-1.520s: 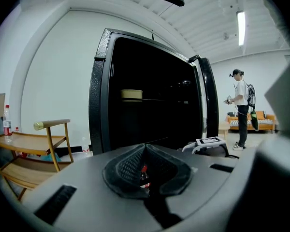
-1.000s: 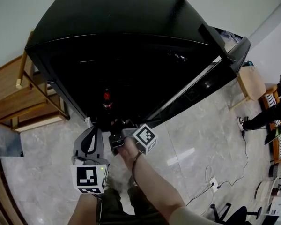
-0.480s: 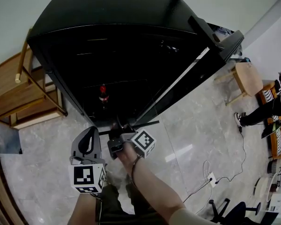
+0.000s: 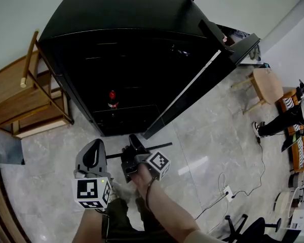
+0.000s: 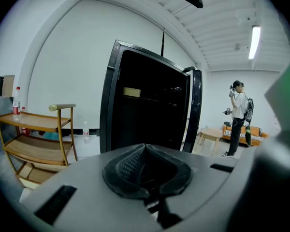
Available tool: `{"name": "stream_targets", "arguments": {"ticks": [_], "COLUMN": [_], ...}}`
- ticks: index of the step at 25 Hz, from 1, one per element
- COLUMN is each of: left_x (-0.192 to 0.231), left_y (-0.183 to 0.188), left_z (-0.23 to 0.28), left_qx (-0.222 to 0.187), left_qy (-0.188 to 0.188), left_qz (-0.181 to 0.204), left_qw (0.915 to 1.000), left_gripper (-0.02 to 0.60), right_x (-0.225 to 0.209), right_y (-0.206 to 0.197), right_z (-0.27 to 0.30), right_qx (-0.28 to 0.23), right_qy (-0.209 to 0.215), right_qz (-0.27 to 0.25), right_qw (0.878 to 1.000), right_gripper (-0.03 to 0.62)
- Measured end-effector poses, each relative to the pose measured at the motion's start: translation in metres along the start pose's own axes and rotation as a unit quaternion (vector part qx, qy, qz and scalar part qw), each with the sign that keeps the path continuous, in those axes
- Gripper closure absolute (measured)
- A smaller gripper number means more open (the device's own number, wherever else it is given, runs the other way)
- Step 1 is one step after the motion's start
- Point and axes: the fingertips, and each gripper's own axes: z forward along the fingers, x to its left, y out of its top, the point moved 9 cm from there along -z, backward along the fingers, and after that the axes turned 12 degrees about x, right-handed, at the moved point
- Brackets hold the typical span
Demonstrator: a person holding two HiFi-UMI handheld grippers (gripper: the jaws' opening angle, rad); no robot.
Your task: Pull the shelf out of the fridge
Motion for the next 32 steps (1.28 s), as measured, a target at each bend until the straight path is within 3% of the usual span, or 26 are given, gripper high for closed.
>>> {"name": "stream_targets", "arguments": {"ticks": [9, 16, 23, 32], "left_x": [0.002, 0.005, 0.023, 0.032], "left_y": [-0.013, -0.018, -0.007, 0.040], "left_z": [-0.011, -0.034, -0.073, -0.131], "left_qx": [0.018, 0.036, 0.049, 0.031], "left_qy": [0.001, 0.015, 0.045, 0.067], "left_qz": [-0.003, 0.007, 0.003, 0.001], "left_qw": [0.9998, 0.9992, 0.9978, 0.9973], "left_gripper": [0.575, 0.575, 0.575, 0.575], "right_x": [-0.028, -0.011, 0.040, 0.145], "right_y": [-0.009, -0.012, -0.021, -0.043], "right_z": [-0.047, -0.074, -0.090, -0.118], "right_qx": [0.008, 0.026, 0.048, 0.078], "right_qy": [-0.025, -0.024, 0.004, 0.049], "right_qz": [-0.014, -0.028, -0.065, -0.099], "right_qw": [1.000, 0.999, 0.997, 0.991], "right_gripper": [0.592, 0.592, 0.592, 0.592]}}
